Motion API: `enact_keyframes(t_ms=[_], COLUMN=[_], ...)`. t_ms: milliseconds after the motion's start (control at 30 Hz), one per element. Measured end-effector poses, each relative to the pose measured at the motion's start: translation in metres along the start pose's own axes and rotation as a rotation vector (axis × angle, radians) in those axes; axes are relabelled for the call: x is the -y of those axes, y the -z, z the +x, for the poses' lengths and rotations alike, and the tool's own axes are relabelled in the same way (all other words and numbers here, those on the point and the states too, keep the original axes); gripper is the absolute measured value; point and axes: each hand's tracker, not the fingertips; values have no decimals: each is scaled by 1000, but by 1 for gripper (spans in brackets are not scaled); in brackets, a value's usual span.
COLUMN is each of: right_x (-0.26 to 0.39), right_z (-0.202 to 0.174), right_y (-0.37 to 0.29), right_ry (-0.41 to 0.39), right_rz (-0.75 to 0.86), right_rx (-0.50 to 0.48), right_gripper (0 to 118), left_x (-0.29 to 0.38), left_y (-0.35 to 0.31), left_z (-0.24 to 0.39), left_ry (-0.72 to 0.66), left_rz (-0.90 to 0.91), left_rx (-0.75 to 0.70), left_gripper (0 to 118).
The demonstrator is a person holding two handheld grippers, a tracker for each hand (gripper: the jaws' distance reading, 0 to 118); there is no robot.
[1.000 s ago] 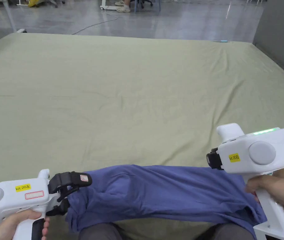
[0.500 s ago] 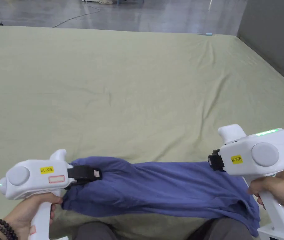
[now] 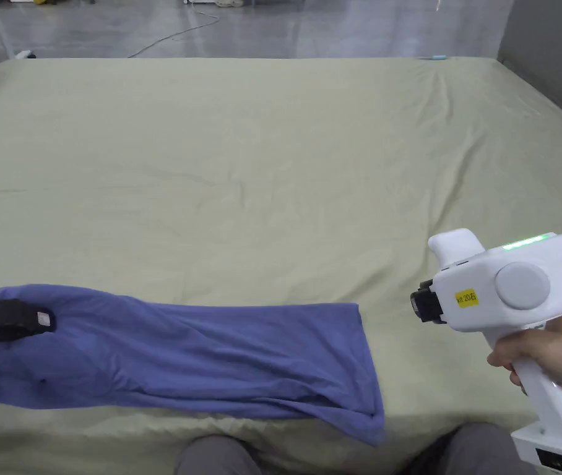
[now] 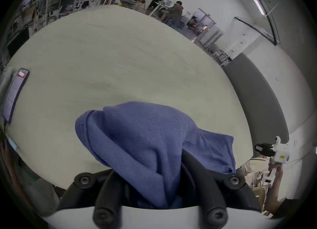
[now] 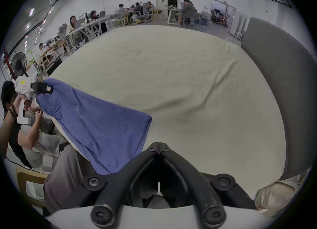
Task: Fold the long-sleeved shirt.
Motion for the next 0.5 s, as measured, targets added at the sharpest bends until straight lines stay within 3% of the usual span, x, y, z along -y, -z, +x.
enact_keyframes(t_ms=[167,233,400,500], right_x=[2,4,15,23], right_z=[-2,0,5,10], right_y=[-5,-9,-13,-17], right_ry=[-7,-6,-29,-21], right_rz=[11,16,16,10], right_rx=[-9,-11,22,25], right_gripper=[0,0,0,0], left_x=[7,14,42,58], left_y=[7,24,98,136], left_z=[69,102,171,193], left_ry=[48,31,159,141], left_rz=[19,-48,-162,-186], left_rx=[157,112,37,-25], left_gripper=[11,12,12,12])
